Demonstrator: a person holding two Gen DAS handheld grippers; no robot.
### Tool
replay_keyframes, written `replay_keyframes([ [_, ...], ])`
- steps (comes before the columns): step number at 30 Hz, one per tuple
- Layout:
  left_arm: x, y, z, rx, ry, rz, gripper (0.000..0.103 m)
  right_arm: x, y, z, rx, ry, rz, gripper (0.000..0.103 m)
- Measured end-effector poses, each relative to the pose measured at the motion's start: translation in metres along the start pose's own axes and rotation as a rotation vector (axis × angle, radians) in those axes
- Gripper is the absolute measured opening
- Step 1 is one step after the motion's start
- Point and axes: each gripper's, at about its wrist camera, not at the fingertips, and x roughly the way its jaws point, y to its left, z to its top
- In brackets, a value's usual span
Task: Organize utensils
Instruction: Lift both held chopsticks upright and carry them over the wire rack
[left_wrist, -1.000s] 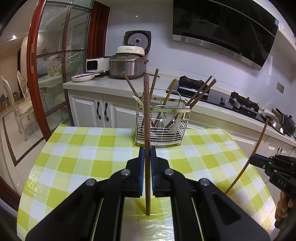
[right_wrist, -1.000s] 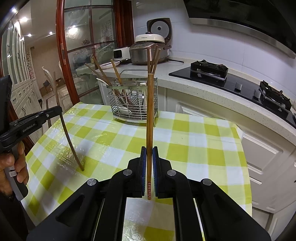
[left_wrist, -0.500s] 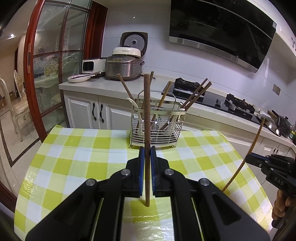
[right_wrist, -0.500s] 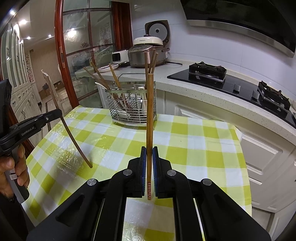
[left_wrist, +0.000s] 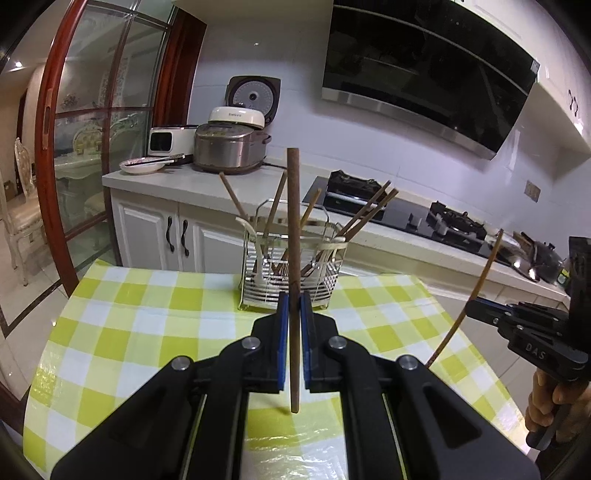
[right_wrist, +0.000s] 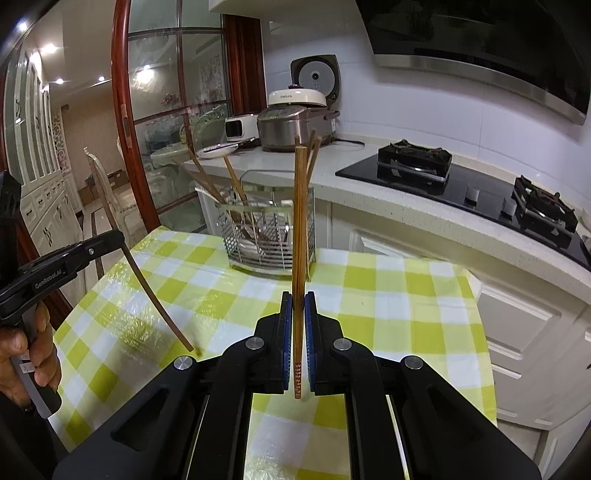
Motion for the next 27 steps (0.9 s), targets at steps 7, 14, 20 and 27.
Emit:
replay_keyframes([
  [7, -0.007, 0.010, 0.027, -0.032, -0.025, -0.076, 0.006, -0.005, 0.003, 0.030, -0.015, -0.032, -0.002, 0.008],
  [14, -0.014, -0.001, 0.075, 0.028, -0.090, -0.060, 0.006, -0.011, 0.006, 0.079, -0.029, -0.078, 0.048, 0.008],
  [20, -0.012, -0.017, 0.119, 0.086, -0.159, -0.044, 0.006, -0.009, 0.008, 0.133, -0.034, -0.132, 0.064, 0.008],
  [27, -0.005, -0.024, 0.166, 0.126, -0.237, -0.019, 0.006, 0.008, 0.017, 0.185, -0.039, -0.173, 0.061, 0.008],
])
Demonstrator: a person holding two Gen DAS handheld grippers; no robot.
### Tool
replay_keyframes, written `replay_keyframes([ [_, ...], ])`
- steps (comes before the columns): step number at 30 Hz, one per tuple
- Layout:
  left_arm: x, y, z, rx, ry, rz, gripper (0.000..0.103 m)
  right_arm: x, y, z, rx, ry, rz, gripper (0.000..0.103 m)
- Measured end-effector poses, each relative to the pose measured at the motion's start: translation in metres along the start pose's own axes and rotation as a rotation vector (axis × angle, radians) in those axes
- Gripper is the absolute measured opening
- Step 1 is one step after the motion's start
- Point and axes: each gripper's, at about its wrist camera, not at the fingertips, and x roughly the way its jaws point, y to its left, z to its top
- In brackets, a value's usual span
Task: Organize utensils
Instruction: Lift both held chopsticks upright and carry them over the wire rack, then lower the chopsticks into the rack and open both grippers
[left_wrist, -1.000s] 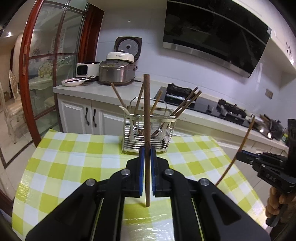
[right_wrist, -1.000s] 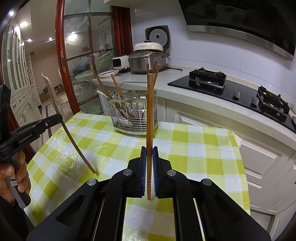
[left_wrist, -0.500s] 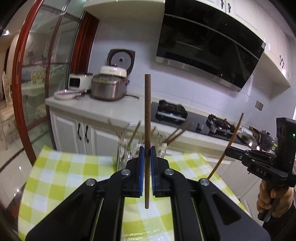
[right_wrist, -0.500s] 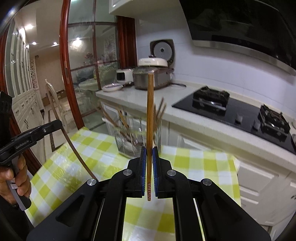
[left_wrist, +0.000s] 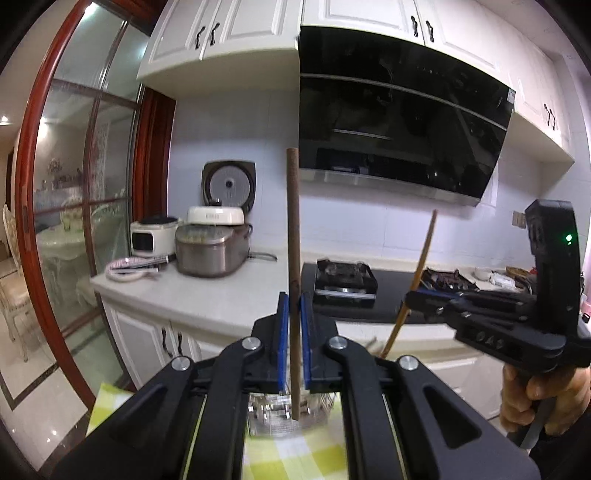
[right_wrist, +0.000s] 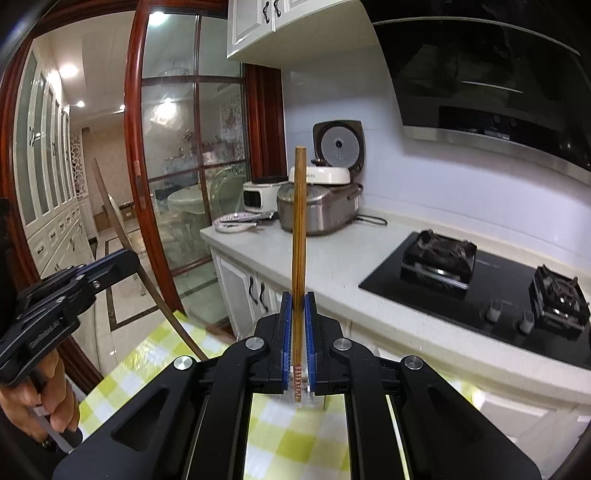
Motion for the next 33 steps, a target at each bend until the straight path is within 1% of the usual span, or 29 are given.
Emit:
replay_keyframes([
  [4, 0.015, 0.005, 0.013, -0.005, -0.031, 0.034, 0.006, 0.023, 0.008, 0.017, -0.004, -0.017, -0.011, 0.008],
  [7, 0.037, 0.012, 0.016, -0.034, -0.034, 0.068, 0.006, 0.040, 0.012, 0.020, 0.001, -0.016, -0.029, 0.008],
  [9, 0.051, 0.016, 0.015, -0.044, -0.031, 0.083, 0.006, 0.055, 0.012, 0.019, 0.004, -0.015, -0.057, 0.008],
  [13, 0.077, 0.019, 0.004, -0.044, -0.033, 0.121, 0.006, 0.079, 0.009, 0.014, 0.012, -0.010, -0.105, 0.008],
  [17, 0.101, 0.026, -0.012, -0.054, -0.003, 0.150, 0.006, 0.100, 0.000, 0.004, 0.049, 0.000, -0.142, 0.008],
  [25, 0.133, 0.034, -0.039, -0.067, 0.035, 0.198, 0.006, 0.130, -0.004, -0.017, 0.075, 0.031, -0.168, 0.008],
  [28, 0.140, 0.037, -0.050, -0.076, 0.053, 0.203, 0.006, 0.139, -0.006, -0.023, 0.084, 0.045, -0.175, 0.008],
  [33, 0.152, 0.040, -0.061, -0.078, 0.075, 0.203, 0.007, 0.148, -0.008, -0.031, 0.071, 0.043, -0.182, 0.008],
])
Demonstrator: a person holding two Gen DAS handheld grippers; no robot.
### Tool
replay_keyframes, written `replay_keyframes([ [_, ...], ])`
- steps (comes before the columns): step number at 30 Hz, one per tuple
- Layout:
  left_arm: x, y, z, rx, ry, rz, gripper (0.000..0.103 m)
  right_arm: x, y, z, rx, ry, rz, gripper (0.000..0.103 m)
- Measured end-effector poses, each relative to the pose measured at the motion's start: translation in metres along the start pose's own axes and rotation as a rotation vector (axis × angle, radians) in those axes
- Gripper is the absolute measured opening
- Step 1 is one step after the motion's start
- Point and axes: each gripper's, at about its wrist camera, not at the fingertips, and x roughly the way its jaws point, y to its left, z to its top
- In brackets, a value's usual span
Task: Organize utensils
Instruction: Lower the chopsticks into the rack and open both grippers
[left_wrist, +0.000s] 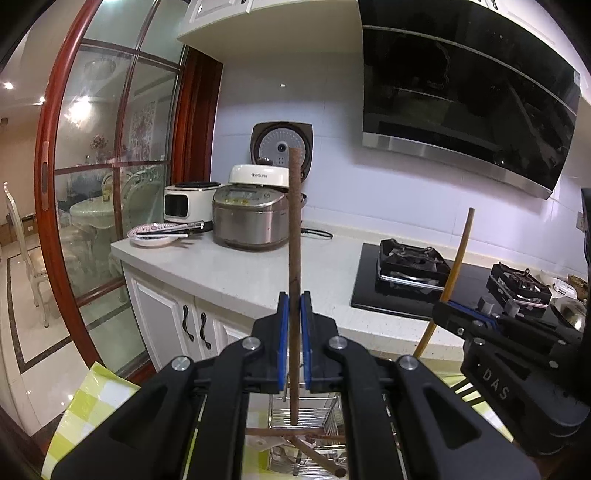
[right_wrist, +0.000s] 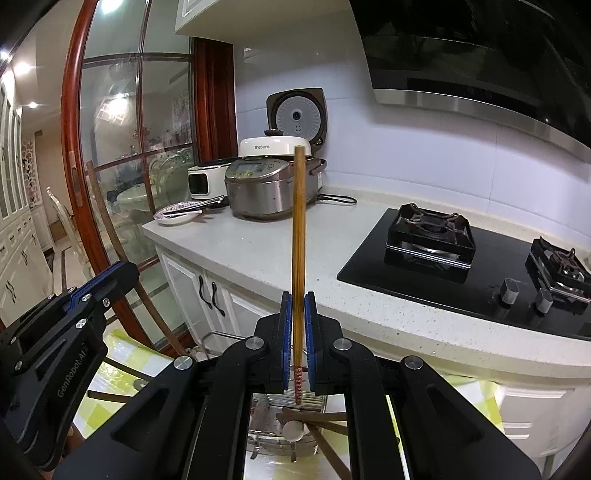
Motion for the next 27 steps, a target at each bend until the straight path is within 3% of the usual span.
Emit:
replay_keyframes([
  [9, 0.010, -0.003, -0.012, 0.010, 0.036, -0.019, 0.007, 0.011, -0.001, -0.011, 0.002, 0.013, -0.011, 0.008],
  [11, 0.010, -0.002, -0.012, 0.010, 0.040, -0.020, 0.011, 0.010, -0.002, -0.011, 0.003, 0.013, -0.015, 0.008],
  [13, 0.010, -0.001, -0.013, 0.002, 0.043, -0.023, 0.021, 0.009, -0.002, -0.010, -0.001, 0.014, -0.021, 0.009],
  [15, 0.007, 0.000, -0.013, -0.002, 0.038, -0.021, 0.022, 0.007, -0.004, -0.010, 0.005, 0.011, -0.026, 0.011],
  [17, 0.003, 0.001, -0.013, 0.000, 0.036, -0.019, 0.024, 0.005, -0.006, -0.010, 0.013, 0.011, -0.029, 0.017],
  [19, -0.002, 0.002, -0.014, -0.002, 0.032, -0.019, 0.031, 0.001, -0.008, -0.010, 0.020, 0.002, -0.034, 0.038],
  [21, -0.008, 0.003, -0.014, -0.004, 0.026, -0.019, 0.032, -0.006, -0.010, -0.011, 0.030, -0.021, -0.043, 0.050],
  [27, -0.029, 0.005, -0.014, -0.016, 0.015, -0.021, 0.038, -0.025, -0.016, -0.013, 0.050, -0.044, -0.036, 0.052],
])
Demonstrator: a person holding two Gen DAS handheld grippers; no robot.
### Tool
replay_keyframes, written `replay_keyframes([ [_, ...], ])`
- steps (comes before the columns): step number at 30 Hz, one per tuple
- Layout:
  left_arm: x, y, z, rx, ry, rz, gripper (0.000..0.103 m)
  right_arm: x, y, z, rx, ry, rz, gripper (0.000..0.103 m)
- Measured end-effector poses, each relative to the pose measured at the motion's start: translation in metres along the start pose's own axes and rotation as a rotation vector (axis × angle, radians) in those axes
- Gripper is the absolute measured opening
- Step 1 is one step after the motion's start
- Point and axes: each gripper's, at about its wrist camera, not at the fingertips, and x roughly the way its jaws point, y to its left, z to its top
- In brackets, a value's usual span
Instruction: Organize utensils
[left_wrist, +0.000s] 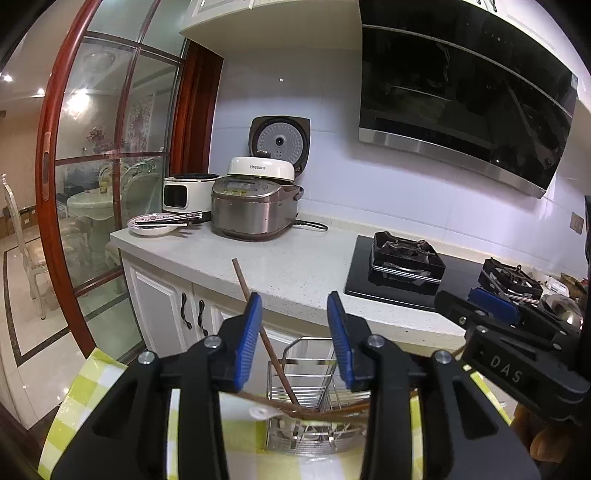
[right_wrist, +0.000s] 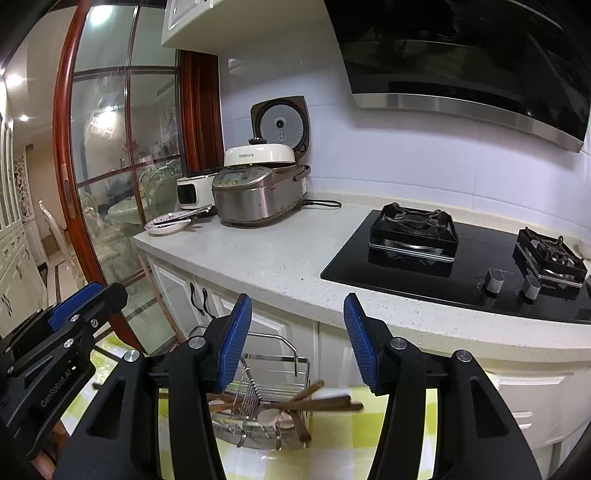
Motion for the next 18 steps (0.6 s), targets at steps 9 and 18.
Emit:
replay_keyframes([
  [9, -0.046, -0.005, -0.016, -0.019, 0.000, -0.015, 0.051, -0.043, -0.014, -0.015, 0.033, -0.029, -0.006, 0.057],
  [18, -0.097, -0.011, -0.054, -0.043, 0.033, -0.018, 0.070, -0.088, -0.035, -0.052, 0.076, -0.029, -0.027, 0.072],
])
